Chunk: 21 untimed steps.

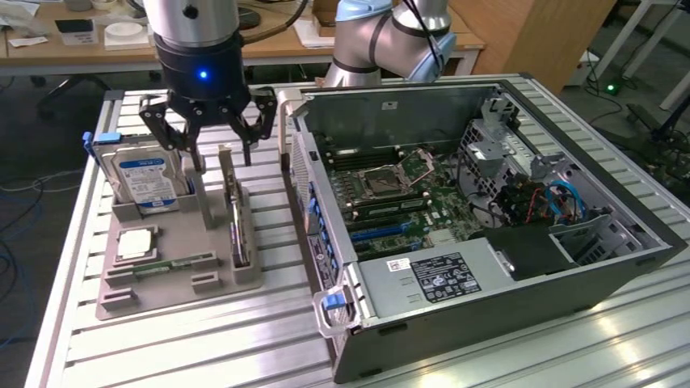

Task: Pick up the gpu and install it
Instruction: 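Pick up the gpu and move the gpu toward the slot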

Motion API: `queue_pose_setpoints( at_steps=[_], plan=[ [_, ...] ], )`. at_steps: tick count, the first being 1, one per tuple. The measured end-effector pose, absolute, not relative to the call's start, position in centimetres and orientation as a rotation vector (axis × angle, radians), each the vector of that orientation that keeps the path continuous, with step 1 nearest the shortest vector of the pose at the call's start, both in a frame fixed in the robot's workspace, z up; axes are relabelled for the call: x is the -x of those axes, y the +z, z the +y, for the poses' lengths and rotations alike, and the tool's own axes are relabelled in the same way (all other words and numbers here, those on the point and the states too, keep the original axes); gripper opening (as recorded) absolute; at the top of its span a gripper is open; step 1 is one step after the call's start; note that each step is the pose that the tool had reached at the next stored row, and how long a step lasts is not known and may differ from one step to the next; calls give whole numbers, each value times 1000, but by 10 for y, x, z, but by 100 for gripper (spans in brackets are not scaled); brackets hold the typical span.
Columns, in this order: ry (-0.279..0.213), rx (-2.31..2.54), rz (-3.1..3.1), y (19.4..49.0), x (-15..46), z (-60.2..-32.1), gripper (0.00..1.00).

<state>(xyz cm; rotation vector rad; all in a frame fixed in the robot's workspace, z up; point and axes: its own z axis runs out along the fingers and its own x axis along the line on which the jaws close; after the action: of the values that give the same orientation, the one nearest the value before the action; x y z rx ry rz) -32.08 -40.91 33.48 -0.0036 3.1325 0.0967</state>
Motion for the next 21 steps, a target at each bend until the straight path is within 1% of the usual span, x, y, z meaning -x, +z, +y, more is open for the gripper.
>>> queue_pose_setpoints(
  at_steps=[13, 21],
  plan=[
    [98, 4, 3132, 328, 321, -411, 65],
    [108, 4, 3132, 323, 321, -412, 65]
  ],
)
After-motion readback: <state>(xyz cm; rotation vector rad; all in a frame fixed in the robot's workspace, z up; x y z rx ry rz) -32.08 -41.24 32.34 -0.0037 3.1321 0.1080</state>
